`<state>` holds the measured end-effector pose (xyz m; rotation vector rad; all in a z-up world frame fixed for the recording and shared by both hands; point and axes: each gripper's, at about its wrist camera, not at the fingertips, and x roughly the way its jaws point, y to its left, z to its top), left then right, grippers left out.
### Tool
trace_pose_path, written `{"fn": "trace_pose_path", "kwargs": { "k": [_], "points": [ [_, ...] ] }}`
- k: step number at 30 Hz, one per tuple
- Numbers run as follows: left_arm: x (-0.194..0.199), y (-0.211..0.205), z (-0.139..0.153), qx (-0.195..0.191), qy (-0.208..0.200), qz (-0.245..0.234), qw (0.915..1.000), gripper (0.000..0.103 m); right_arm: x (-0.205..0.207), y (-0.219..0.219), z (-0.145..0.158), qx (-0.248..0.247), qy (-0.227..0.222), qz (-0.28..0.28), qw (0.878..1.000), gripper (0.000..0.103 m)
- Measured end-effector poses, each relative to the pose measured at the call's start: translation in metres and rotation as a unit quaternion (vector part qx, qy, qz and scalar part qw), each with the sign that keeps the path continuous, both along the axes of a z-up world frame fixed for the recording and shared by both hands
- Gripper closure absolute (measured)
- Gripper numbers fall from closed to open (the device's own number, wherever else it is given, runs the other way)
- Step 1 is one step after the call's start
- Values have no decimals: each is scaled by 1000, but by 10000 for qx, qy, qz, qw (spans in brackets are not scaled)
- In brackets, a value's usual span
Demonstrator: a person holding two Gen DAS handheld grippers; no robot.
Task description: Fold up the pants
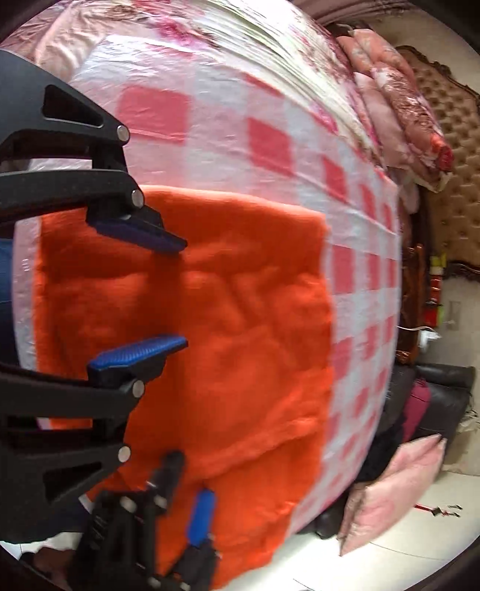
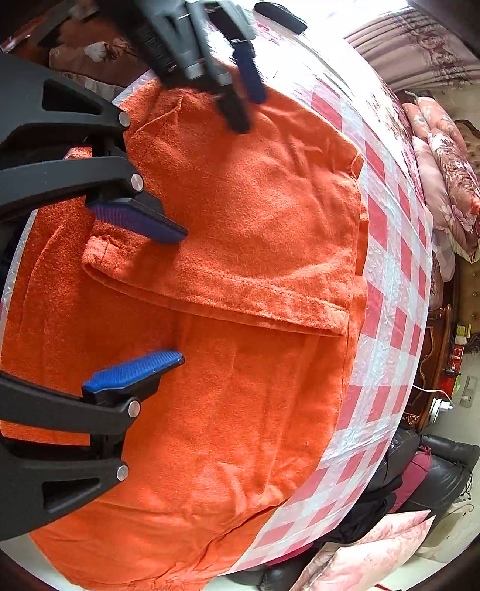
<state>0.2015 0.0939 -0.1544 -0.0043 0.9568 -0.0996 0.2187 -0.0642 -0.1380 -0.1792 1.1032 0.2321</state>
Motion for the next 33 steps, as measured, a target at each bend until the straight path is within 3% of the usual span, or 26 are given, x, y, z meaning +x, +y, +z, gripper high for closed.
{"fn": "trace_pose_path", "kwargs": {
  "k": [2,4,7,12,14,16,19,22,26,29,33],
  "points": [
    [-5,-4,-2,176,-46,-39,9998,55,1,-2,-1,-1,-8,-52,10000,36],
    [-5,-2,-2,72,-18,37,10000,55,2,-5,-1,15,-1,-127,9999,29],
    [-6,-1,-3,17,-33,33,10000,53,6,-13,0,184,93,-290,9994,28],
    [-9,-1,-3,-14,-70,13,10000,47,22,-33,20,564,-215,-895,9942,28],
    [-11,1,-1,-102,-70,73,9999,47,35,-32,25,559,-352,-908,9937,29],
    [-14,5,-1,-175,-77,106,9998,47,50,-27,27,496,-399,-891,9940,41],
    [-25,10,2,-207,-136,143,9996,47,74,-17,26,539,-412,-810,9944,41],
    [-37,23,9,-299,-297,354,9985,47,96,-1,10,165,-326,-652,9972,42],
    [-51,55,18,-531,-471,830,9940,47,100,-4,1,132,-352,-689,9969,41],
    [-55,80,14,-972,-345,1069,9889,48,96,-7,6,39,-482,-721,9962,41],
    [-59,96,8,-1377,-238,1095,9841,50,71,-14,24,499,-486,-733,9949,41]
  ]
}}
